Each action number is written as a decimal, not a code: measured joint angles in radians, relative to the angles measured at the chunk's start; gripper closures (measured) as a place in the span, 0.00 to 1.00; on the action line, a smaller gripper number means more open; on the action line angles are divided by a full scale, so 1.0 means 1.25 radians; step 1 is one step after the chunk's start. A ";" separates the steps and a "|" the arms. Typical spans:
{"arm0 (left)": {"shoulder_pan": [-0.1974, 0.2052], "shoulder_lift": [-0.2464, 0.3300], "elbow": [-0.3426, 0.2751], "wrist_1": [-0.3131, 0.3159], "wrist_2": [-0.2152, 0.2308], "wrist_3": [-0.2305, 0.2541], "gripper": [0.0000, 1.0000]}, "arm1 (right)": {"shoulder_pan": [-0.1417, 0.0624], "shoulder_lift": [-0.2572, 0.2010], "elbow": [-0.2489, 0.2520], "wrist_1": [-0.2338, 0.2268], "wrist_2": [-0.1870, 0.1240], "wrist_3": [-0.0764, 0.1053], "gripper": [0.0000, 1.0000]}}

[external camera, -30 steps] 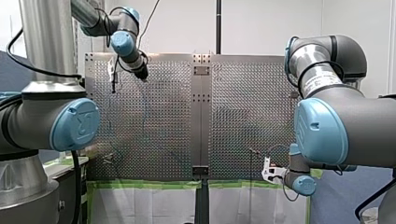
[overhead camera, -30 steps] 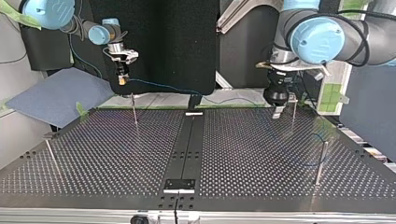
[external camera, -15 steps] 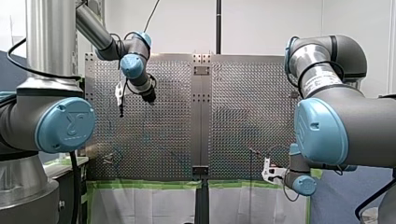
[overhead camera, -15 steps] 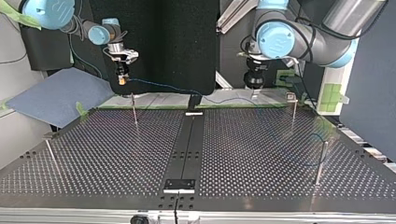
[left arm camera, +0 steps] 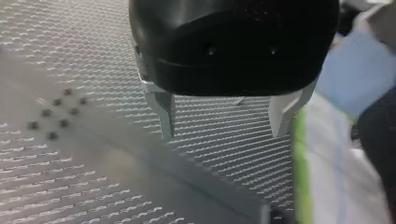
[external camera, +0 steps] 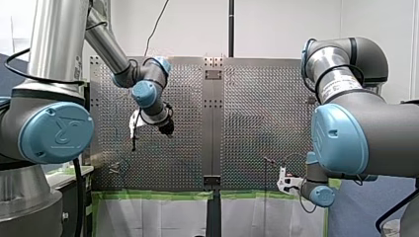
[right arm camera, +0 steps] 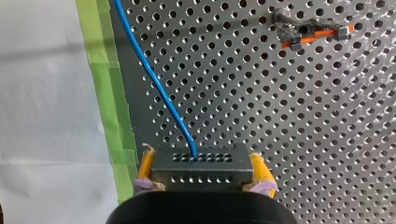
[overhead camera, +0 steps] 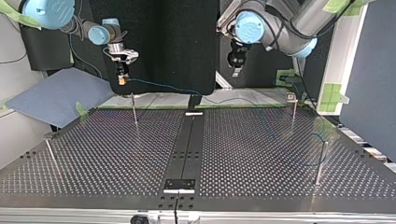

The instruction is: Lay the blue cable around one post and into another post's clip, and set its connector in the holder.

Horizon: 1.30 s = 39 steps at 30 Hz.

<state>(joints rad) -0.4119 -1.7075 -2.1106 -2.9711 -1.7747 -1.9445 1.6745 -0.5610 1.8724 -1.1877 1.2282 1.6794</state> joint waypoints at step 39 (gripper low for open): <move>-0.130 -0.271 0.130 0.271 0.032 0.137 0.00 | 0.000 0.000 -0.009 0.027 0.001 -0.023 1.00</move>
<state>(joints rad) -0.5750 -2.0462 -1.9485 -2.6324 -1.7340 -1.7726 1.6748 -0.5614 1.8616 -1.1540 1.2289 1.6510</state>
